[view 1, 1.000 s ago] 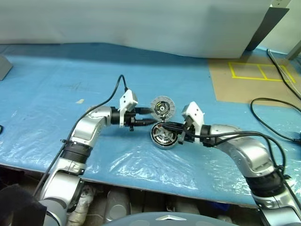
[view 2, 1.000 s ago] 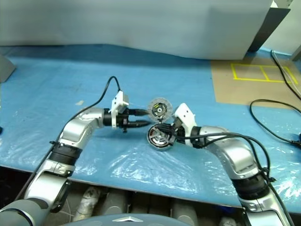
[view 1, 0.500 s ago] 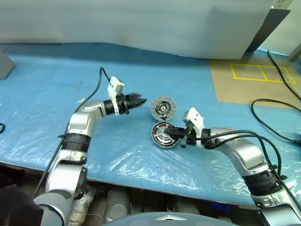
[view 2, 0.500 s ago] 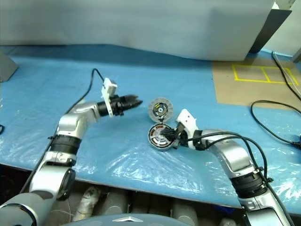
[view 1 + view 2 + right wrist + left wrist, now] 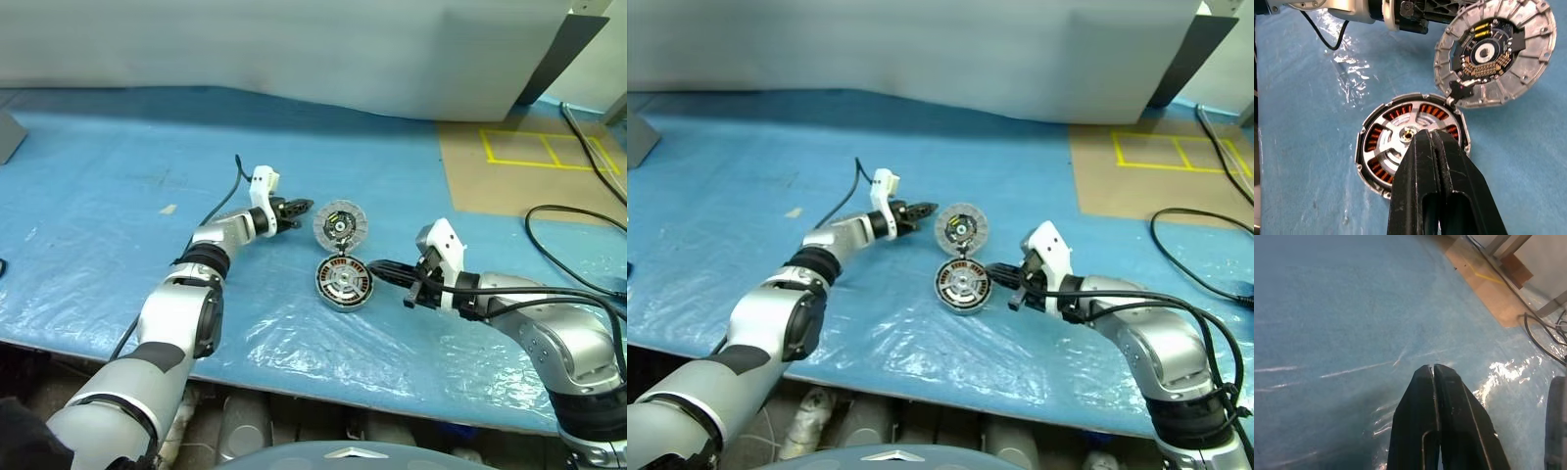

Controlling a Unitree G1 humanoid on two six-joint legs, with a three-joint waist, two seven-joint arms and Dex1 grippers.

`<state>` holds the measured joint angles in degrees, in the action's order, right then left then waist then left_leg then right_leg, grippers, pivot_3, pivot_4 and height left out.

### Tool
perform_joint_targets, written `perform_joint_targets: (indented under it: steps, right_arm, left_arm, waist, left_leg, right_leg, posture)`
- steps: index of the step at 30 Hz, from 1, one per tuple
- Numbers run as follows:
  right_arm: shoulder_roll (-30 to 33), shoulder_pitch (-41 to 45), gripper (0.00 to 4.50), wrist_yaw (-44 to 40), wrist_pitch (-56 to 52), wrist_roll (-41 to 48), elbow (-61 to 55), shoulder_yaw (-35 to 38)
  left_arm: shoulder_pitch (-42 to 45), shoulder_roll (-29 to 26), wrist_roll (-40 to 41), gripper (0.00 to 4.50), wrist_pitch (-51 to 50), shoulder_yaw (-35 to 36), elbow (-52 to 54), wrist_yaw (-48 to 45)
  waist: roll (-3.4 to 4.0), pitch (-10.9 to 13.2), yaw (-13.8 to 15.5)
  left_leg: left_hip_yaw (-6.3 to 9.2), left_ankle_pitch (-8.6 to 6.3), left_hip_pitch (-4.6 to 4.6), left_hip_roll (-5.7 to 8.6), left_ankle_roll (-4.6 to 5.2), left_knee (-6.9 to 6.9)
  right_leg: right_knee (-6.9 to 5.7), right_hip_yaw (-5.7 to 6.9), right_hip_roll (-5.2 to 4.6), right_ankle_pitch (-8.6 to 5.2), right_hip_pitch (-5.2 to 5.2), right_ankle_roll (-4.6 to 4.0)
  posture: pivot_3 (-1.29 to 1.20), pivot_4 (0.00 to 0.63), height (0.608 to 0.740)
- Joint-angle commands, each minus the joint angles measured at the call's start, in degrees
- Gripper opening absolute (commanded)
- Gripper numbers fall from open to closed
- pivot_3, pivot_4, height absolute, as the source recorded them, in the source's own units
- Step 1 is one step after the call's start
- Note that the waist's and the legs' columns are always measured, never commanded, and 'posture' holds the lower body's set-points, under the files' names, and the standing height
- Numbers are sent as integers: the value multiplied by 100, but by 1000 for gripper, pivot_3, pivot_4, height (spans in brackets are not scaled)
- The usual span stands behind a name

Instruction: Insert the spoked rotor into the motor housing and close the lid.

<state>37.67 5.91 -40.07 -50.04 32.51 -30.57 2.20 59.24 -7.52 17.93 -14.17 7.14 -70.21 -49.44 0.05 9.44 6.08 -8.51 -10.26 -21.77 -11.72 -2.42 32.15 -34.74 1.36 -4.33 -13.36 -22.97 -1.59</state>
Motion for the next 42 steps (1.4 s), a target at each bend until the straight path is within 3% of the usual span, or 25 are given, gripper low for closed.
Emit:
perform_joint_targets:
  steps: [1, 14, 21, 27, 34, 37, 41, 42]
  right_arm:
    - [82, -165, 0, 155, -148, 203, -456, 296]
    - [323, -762, 0, 363, -443, 617, -1036, 904]
    - [646, -1097, 0, 283, -436, 846, -917, 1817]
    - [692, -771, 0, 482, -437, 913, -810, 1888]
    - [650, -310, 0, 656, -458, 938, -896, 1426]
    - [676, -174, 0, 554, -461, 1043, -929, 1229]
    - [683, 154, 0, 475, -342, 877, -870, 638]
    - [702, 216, 408, 419, -256, 762, -826, 449]
  left_arm:
    - [287, 204, -196, 23, 175, -77, -125, -788]
    - [583, 490, -752, 23, 541, -582, 181, -3005]
    - [-52, 428, -1191, 23, 1038, -1373, 923, -4157]
    - [-717, 202, -1216, 23, 1556, -2303, 1715, -4306]
    - [-823, 179, -1300, 23, 1778, -2218, 1804, -4130]
    - [-889, 66, -659, 23, 1055, -1842, 2783, -4247]
    - [-1551, -488, 416, 23, -830, -1432, 5312, -3907]
    - [-1819, -672, 516, 0, -1094, -1407, 5844, -3756]
  waist:
    - [-1, 1, 14]
    - [-2, 3, 103]
    - [-2, 3, 123]
    - [-1, 4, 119]
    - [2, 2, 117]
    - [4, 4, 108]
    - [13, 8, 56]
    - [16, 6, 32]
  left_leg:
    - [0, 0, 0, 0, 0, 0]
    - [-1, 0, 6, 1, 0, -3]
    - [-2, 0, 5, 2, 2, -5]
    - [-5, 0, 10, -3, 4, -4]
    - [-8, 5, 32, -3, 12, -5]
    - [-9, 5, 30, -4, 11, -6]
    - [-11, 6, 10, -5, 11, -10]
    - [-12, 6, 9, -6, 10, -13]
  right_leg:
    - [0, 0, -1, 0, 0, 0]
    - [1, -2, -5, 0, 1, 1]
    - [3, -1, -10, 0, 1, 1]
    - [1, 0, -10, -15, 1, -25]
    - [0, -1, -29, -15, 24, -24]
    - [-1, 0, -29, -15, 21, -24]
    - [-9, 3, -23, -16, -9, -27]
    - [-9, 3, -21, -16, -12, -28]
  posture:
    - [0, 150, 740]
    - [0, 150, 740]
    - [0, 150, 740]
    - [0, 150, 740]
    - [0, 150, 740]
    - [0, 150, 740]
    - [0, 150, 740]
    - [0, 150, 740]
